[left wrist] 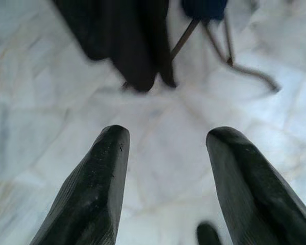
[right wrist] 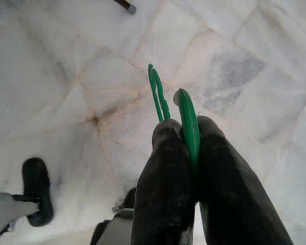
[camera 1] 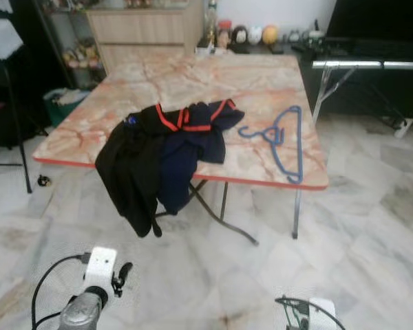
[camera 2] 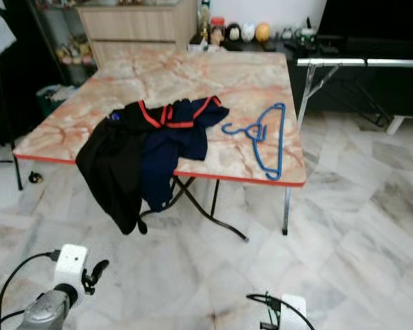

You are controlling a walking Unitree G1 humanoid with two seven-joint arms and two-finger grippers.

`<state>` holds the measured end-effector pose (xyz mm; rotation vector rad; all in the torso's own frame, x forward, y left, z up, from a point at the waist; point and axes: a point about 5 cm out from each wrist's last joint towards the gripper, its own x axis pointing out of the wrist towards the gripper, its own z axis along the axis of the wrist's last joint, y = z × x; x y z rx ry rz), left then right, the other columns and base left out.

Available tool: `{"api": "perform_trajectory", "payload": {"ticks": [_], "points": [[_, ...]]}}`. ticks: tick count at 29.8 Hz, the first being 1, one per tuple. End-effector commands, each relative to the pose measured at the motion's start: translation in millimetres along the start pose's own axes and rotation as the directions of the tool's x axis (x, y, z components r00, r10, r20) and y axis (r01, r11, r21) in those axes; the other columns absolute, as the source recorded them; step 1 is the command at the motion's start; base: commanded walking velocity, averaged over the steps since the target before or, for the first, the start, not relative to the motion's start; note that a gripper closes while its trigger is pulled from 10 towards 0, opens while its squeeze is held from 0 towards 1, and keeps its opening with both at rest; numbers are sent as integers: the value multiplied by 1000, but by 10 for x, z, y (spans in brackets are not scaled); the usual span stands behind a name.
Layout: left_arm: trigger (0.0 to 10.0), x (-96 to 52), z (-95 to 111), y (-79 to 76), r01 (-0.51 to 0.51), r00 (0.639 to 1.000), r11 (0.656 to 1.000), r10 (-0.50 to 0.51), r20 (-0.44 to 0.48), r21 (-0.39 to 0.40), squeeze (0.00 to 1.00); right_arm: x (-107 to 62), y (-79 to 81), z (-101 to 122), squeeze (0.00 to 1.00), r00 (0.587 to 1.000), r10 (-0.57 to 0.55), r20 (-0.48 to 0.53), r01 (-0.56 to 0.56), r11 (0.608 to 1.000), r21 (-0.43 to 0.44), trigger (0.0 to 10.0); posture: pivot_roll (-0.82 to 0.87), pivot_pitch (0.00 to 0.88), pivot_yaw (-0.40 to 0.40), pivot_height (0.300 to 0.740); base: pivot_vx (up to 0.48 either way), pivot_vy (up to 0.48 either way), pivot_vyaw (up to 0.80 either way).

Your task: Hang hanger

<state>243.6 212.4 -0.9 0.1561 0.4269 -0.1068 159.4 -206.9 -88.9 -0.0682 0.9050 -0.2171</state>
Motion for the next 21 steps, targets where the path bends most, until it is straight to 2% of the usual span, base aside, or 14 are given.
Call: {"api": "perform_trajectory", "payload": {"ticks": [1, 2, 3, 4, 8, 12, 16, 18, 20, 21], "points": [[10000, 35, 174, 12, 2, 996, 1000, -4, 89, 23, 0, -1, 13, 17, 0, 1000, 16, 18, -15, 1000, -27, 10000, 96, 17, 11, 740, 0, 0, 0], [10000, 61, 244, 2, 6, 993, 999, -10, 121, 35, 0, 0, 16, 25, 0, 999, 24, 23, -23, 999, -42, 10000, 96, 17, 11, 740, 0, 0, 0], [10000, 131, 391, -33, 18, 985, 999, -26, 173, 44, 0, 4, 30, 53, 0, 998, 58, 37, -54, 993, -102, 10000, 90, 15, 9, 740, 0, 0, 0], [10000, 151, 436, -46, 23, 982, 999, -31, 188, 44, 0, 5, 36, 61, 0, 997, 70, 41, -64, 990, -122, 10000, 90, 15, 9, 740, 0, 0, 0], [10000, 205, 481, -115, 60, 978, 997, -68, 199, 46, 0, 5, 50, 95, 0, 993, 94, 68, -79, 979, -185, 10000, 80, 9, 11, 740, 0, 0, 0], [10000, 200, 317, -188, 97, 985, 994, -103, 138, 49, 0, 6, 53, 104, 0, 993, 91, 75, -71, 969, -235, 10000, 74, 3, 14, 740, 0, 0, 0], [10000, 174, 171, -205, 103, 990, 994, -106, 88, 39, 0, 4, 55, 98, 0, 993, 91, 74, -71, 969, -237, 10000, 78, 0, 15, 740, 0, 0, 0], [10000, 147, 85, -233, 140, 988, 990, -140, 62, 11, 0, 1, 63, 95, 0, 992, 98, 77, -78, 971, -225, 10000, 79, 0, 17, 740, 0, 0, 0], [10000, 141, 43, -235, 149, 988, 989, -149, 38, 23, 0, 60, -94, 404, 0, 981, 86, 171, -44, 971, -237, 10000, 77, 0, 19, 740, 0, 0, 0], [10000, 143, 27, -240, 158, 987, 987, -159, 32, 14, 0, 97, -257, 701, 0, 968, 72, 241, -15, 974, -228, 10000, 76, 0, 19, 740, 0, 0, 0]]}}
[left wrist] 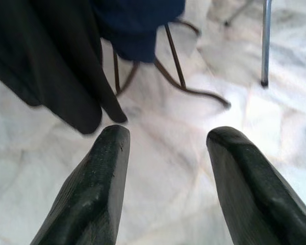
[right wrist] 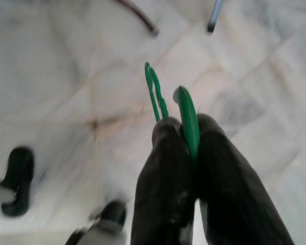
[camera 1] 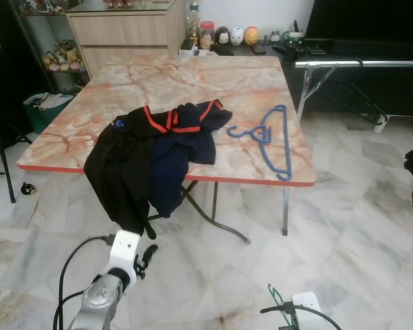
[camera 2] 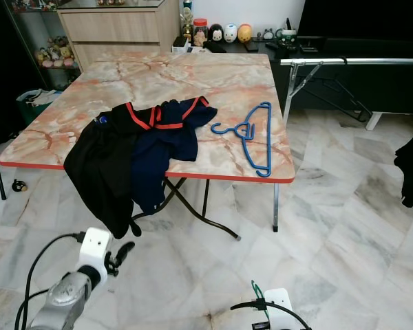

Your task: Hang hanger

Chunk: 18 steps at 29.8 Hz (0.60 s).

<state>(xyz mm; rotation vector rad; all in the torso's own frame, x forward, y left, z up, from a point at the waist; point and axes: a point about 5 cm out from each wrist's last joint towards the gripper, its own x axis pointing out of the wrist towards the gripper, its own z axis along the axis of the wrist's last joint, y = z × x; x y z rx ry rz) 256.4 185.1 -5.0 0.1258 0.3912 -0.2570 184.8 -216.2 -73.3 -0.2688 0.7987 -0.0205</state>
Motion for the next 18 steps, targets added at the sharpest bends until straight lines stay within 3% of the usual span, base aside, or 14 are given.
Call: {"api": "perform_trajectory", "payload": {"ticks": [1, 5, 7, 10, 13, 16, 18], "points": [[10000, -10, -38, 13, 14, 1000, 1000, -14, -14, -2, 0, 82, -323, 376, 0, 991, -65, 120, 64, 998, 13, 10000, 76, 0, 19, 740, 0, 0, 0], [10000, -1, -170, 40, -12, 994, 1000, 12, -106, -6, 0, 85, -333, 398, 0, 990, -58, 128, 53, 997, 48, 10000, 88, 0, 20, 740, 0, 0, 0], [10000, -47, -334, 53, -26, 978, 999, 30, -205, 24, 0, 92, -328, 411, 0, 992, -39, 121, 41, 999, -13, 10000, 81, 0, 21, 740, 0, 0, 0], [10000, -90, -450, 38, -18, 962, 999, 29, -272, 45, 0, 104, -327, 445, 0, 994, 7, 112, 8, 992, -128, 10000, 82, 0, 22, 740, 0, 0, 0], [10000, -92, -458, 28, -17, 963, 1000, 21, -268, 19, 0, 109, -311, 452, 0, 994, 47, 102, -33, 989, -141, 10000, 79, 0, 21, 740, 0, 0, 0], [10000, -57, -387, 32, -18, 975, 1000, 18, -221, 5, 0, 112, -228, 464, 0, 977, 201, 67, -188, 968, -165, 10000, 84, 5, 19, 740, 0, 0, 0], [10000, -35, -348, 27, 20, 978, 998, -7, -209, 62, 0, 106, -165, 473, 0, 953, 298, 51, -285, 943, -174, 10000, 82, 10, 19, 740, 0, 0, 0]]}}
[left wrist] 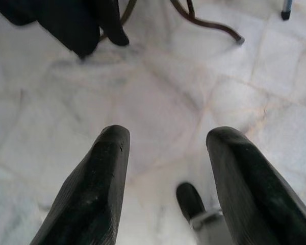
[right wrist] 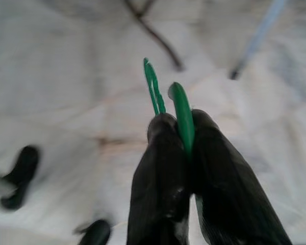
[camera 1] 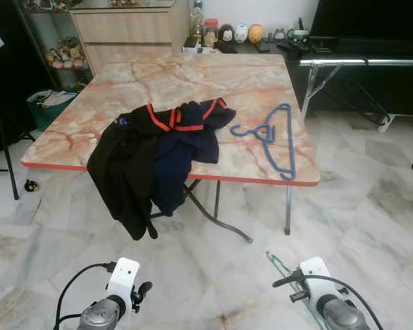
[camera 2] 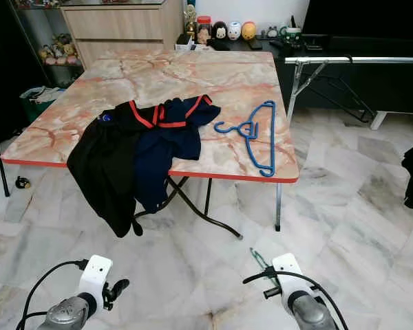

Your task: Hang hanger

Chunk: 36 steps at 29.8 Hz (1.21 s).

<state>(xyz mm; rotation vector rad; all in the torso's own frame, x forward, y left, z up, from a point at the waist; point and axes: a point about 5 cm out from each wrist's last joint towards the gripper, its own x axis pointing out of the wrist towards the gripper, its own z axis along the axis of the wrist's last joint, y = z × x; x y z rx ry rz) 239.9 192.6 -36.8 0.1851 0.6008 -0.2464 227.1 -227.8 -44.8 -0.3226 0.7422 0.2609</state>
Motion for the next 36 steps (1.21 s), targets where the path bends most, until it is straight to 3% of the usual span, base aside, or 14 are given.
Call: {"api": "perform_trajectory", "payload": {"ticks": [1, 3, 4, 5, 8, 13, 15, 25, 26, 27, 28, 32, 34, 36], "points": [[10000, 5, 36, 22, 25, 1000, 999, -25, 13, 47, 0, 13, 83, 19, 0, 992, 127, -8, -128, 992, -7, 10000, 80, 10, 21, 740, 0, 0, 0], [10000, 13, 95, 11, 61, 997, 996, -64, 43, 63, 0, -21, 209, 28, 0, 950, 308, 54, -309, 951, 16, 10000, 78, 11, 21, 740, 0, 0, 0], [10000, 13, 95, 11, 61, 997, 996, -64, 43, 63, 0, -21, 209, 28, 0, 950, 308, 54, -309, 951, 16, 10000, 78, 11, 21, 740, 0, 0, 0], [10000, 19, 153, -2, 95, 992, 992, -101, 70, 81, 0, -67, 261, 37, 0, 902, 419, 105, -423, 906, 21, 10000, 79, 11, 21, 740, 0, 0, 0], [10000, 26, 282, -32, 168, 975, 980, -181, 126, 110, 0, -128, 234, 57, 0, 842, 524, 128, -530, 848, 7, 10000, 80, 14, 19, 740, 0, 0, 0], [10000, 9, 421, -98, 300, 930, 936, -330, 163, 185, 0, -202, 123, 80, 0, 786, 605, 124, -608, 794, -21, 10000, 83, 19, 16, 740, 0, 0, 0], [10000, -9, 512, -124, 364, 897, 903, -406, 176, 228, 0, -267, 54, 130, 0, 734, 665, 140, -665, 745, -50, 10000, 80, 18, 16, 740, 0, 0, 0], [10000, -88, 721, -224, 563, 773, 779, -614, 156, 278, 0, -495, -77, 296, 0, 586, 801, 125, -782, 599, -173, 10000, 75, 14, 12, 740, 0, 0, 0], [10000, -101, 734, -237, 579, 761, 764, -632, 149, 285, 102, -505, -78, 318, 0, 581, 804, 128, -783, 595, -184, 10000, 74, 14, 12, 740, 0, 0, 0], [10000, -123, 758, -253, 595, 744, 746, -652, 146, 297, 612, -525, -81, 356, 0, 575, 806, 139, -782, 591, -196, 10000, 72, 14, 13, 740, 0, 0, 0], [10000, -134, 780, -261, 604, 734, 740, -661, 154, 297, 1000, -534, -82, 391, 0, 571, 807, 151, -781, 591, -204, 10000, 72, 14, 13, 740, 0, 0, 0], [10000, -203, 842, -313, 647, 685, 682, -716, 133, 340, 1000, -578, -76, 591, 0, 555, 803, 216, -761, 595, -257, 10000, 74, 14, 8, 740, 0, 0, 0], [10000, -219, 866, -330, 654, 676, 671, -726, 129, 350, 1000, -584, -88, 674, 0, 560, 788, 257, -745, 614, -260, 10000, 76, 13, 9, 740, 0, 0, 0], [10000, -234, 931, -371, 663, 664, 663, -735, 137, 348, 1000, -625, -60, 823, 0, 529, 789, 313, -743, 609, -279, 10000, 70, 8, 10, 740, 0, 0, 0]]}}
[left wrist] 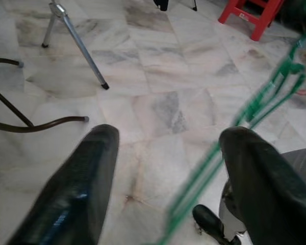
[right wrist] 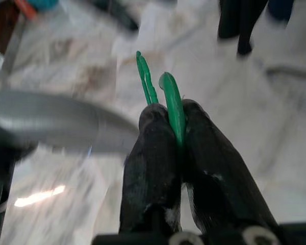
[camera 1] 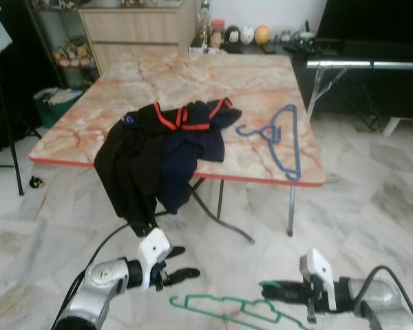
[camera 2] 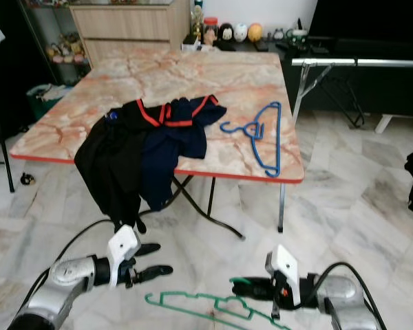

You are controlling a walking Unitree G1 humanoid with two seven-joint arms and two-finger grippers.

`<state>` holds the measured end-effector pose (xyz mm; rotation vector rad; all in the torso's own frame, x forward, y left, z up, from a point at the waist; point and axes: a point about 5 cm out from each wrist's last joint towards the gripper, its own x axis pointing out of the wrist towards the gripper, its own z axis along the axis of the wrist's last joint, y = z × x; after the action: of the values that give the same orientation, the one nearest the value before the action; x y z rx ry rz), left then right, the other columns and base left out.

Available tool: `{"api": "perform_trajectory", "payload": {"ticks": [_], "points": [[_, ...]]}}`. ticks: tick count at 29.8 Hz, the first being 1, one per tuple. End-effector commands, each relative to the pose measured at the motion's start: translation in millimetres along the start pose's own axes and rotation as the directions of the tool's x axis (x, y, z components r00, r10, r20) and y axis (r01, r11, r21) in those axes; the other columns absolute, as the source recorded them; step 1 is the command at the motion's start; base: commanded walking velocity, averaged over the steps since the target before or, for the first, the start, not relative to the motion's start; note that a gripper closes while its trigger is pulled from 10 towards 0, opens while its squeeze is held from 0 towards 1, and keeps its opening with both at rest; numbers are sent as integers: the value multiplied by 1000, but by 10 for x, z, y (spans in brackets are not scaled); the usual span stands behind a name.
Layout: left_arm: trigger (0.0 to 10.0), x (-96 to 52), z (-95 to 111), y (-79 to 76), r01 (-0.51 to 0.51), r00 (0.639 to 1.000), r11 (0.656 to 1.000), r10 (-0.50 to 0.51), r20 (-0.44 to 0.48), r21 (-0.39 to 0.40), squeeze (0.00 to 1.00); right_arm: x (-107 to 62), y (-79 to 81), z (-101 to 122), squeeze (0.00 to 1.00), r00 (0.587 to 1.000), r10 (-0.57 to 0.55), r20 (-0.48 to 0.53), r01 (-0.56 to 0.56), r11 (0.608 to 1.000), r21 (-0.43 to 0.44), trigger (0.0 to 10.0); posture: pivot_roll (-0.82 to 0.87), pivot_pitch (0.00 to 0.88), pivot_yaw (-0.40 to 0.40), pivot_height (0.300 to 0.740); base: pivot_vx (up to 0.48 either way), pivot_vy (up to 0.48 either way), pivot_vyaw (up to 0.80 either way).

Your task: Hang hanger

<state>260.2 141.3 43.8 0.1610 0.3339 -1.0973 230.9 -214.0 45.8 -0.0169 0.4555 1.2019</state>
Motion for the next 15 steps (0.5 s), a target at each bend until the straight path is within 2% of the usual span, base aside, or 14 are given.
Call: {"api": "perform_trajectory", "payload": {"ticks": [1, 2, 3, 4, 8, 15], "points": [[10000, 15, 59, -11, 18, 1000, 1000, -18, -4, 7, 1000, 27, 8, 128, 0, 999, 5, 39, -4, 1000, -31, 10000, 70, 6, 9, 740, 0, 0, 0], [10000, 20, 64, -12, 18, 1000, 1000, -18, -5, 6, 1000, 38, 12, 128, 0, 999, 5, 32, -4, 999, -40, 10000, 70, 4, 9, 740, 0, 0, 0], [10000, 22, 77, -10, 15, 1000, 1000, -15, -6, 12, 471, 54, 12, 132, 0, 999, -7, 32, 8, 999, -45, 10000, 71, 4, 8, 740, 0, 0, 0], [10000, 21, 83, -5, 13, 1000, 1000, -13, -6, 11, 0, 61, 7, 136, 0, 999, -16, 39, 17, 999, -41, 10000, 71, 3, 8, 740, 0, 0, 0], [10000, 2, 129, 3, 16, 1000, 1000, -16, -6, -1, 0, 90, 66, 212, 0, 997, 25, 77, -23, 1000, -21, 10000, 73, 0, 8, 740, 0, 0, 0], [10000, 29, 222, -55, 69, 998, 997, -69, 12, -17, 0, 142, 119, 231, 0, 997, 51, 50, -50, 998, -28, 10000, 74, 3, 4, 740, 0, 0, 0]]}}
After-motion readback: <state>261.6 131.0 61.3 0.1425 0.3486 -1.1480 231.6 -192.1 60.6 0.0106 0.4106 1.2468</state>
